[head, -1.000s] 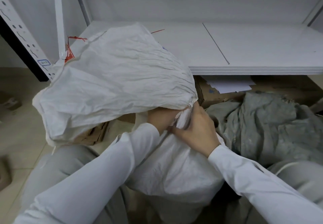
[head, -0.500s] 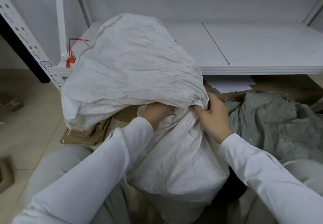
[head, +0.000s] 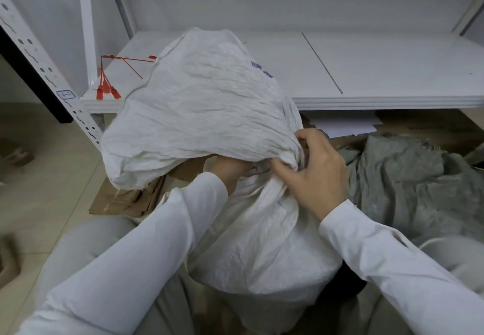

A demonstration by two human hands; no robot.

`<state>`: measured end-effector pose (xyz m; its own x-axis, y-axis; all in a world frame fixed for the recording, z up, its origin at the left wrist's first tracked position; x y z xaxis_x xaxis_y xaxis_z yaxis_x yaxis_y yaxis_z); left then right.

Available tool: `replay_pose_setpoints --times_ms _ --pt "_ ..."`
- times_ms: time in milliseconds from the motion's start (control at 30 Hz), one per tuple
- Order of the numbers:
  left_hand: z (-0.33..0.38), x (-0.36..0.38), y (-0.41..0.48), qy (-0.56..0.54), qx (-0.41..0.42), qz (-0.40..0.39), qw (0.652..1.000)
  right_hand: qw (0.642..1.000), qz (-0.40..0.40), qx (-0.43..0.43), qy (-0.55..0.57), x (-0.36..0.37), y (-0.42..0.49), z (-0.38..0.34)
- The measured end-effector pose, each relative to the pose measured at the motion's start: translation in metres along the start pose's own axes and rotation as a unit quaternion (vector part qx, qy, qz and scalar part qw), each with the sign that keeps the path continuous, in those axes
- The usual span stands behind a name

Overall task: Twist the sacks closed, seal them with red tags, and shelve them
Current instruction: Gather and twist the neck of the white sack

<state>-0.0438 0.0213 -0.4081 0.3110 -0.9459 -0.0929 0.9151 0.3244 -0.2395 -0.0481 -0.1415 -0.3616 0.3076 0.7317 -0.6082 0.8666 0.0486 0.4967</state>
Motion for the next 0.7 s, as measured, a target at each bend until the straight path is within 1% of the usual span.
replay_pose_setpoints --times_ms 33,67,133,200,233,300,367,433,467,533,567,633,700 --pt "0.001 0.003 -0.001 -0.002 -0.013 -0.002 1.000 0.999 -0.001 0.028 0.042 -0.001 0.004 0.004" --pt "0.001 0.008 -0.001 0.027 -0.020 -0.035 0.999 0.994 -0.002 0.064 0.088 -0.002 0.010 0.010" --pt "0.005 0.015 -0.004 0.020 -0.029 -0.077 0.996 0.978 -0.006 0.147 0.149 -0.001 0.018 0.025" --pt "0.005 0.017 -0.003 0.011 -0.030 -0.064 0.997 0.952 -0.024 0.230 0.202 0.005 0.021 0.042" --pt "0.004 0.016 -0.001 0.004 -0.012 -0.056 0.998 0.934 -0.031 0.268 0.235 0.009 0.021 0.050" --pt "0.008 0.018 -0.004 0.019 0.047 -0.067 0.996 0.897 -0.039 0.329 0.292 0.018 0.019 0.063" --pt "0.014 0.019 -0.009 0.061 0.110 -0.066 0.990 0.859 -0.040 0.375 0.346 0.026 0.018 0.070" --pt "0.017 0.020 -0.015 0.110 0.151 -0.060 0.981 0.826 -0.060 0.421 0.370 0.034 0.016 0.077" --pt "0.016 0.020 -0.019 0.124 0.161 -0.062 0.977 0.819 -0.072 0.432 0.370 0.035 0.015 0.078" --pt "0.015 0.021 -0.024 0.103 0.168 -0.076 0.978 0.812 -0.080 0.441 0.374 0.034 0.013 0.079" --pt "0.015 0.022 -0.027 0.093 0.172 -0.083 0.977 0.812 -0.069 0.445 0.371 0.034 0.012 0.081" --pt "0.018 0.022 -0.032 0.116 0.196 -0.084 0.970 0.817 -0.044 0.444 0.366 0.035 0.010 0.082" --pt "0.023 0.024 -0.035 0.149 0.242 -0.092 0.954 0.818 -0.042 0.445 0.362 0.041 0.007 0.087"
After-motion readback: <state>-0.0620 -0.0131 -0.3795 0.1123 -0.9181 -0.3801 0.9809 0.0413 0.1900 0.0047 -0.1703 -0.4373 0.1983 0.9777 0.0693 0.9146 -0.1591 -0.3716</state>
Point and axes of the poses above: each hand's wrist, its own y-axis towards the middle knuckle, its own x-axis out of the palm, z = x × y, the point moved 5 cm from there along y, towards the middle knuckle, and after that the axes turned 6 degrees about x, right-handed, at the moved point
